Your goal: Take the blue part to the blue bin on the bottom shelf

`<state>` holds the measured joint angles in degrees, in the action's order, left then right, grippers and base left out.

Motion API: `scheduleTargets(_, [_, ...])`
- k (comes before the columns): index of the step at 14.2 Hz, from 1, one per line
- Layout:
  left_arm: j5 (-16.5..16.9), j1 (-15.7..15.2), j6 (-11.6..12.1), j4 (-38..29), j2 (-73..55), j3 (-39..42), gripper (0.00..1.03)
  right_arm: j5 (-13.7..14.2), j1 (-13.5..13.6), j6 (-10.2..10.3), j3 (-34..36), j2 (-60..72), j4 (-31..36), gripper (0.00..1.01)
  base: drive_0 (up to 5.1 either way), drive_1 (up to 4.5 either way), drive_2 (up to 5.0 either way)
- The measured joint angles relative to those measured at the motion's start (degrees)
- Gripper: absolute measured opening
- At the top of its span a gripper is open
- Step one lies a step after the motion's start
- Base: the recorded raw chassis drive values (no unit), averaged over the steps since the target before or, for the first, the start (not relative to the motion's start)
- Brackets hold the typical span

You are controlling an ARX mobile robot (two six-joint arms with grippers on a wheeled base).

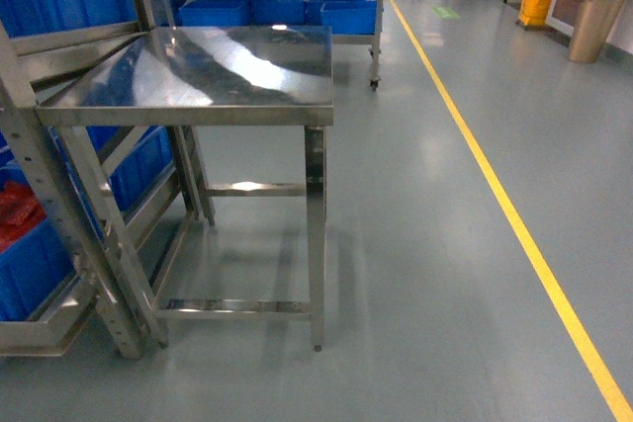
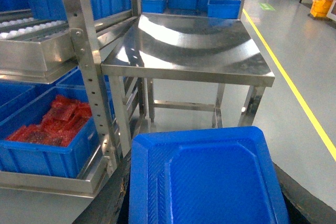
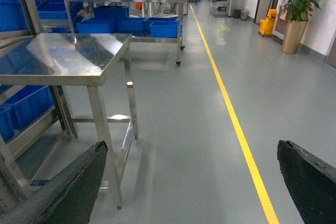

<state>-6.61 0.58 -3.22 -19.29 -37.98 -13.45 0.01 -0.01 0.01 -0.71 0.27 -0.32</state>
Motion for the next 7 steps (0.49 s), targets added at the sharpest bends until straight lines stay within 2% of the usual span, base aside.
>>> scheduleTargets(6, [0.00,-0.04,0.00,0.02,-0.04,0.00,0.44,-0.02,0.00,0.02,0.00,0.00,0.00,0.98,0.0,4.24,-4.2])
scheduleTargets(7, [0.00,-0.04,0.00,-0.17,0.02,0.00,0.44,0.00,0.00,0.02,0.00,0.00,0.26,0.98,0.1,1.62,-1.4])
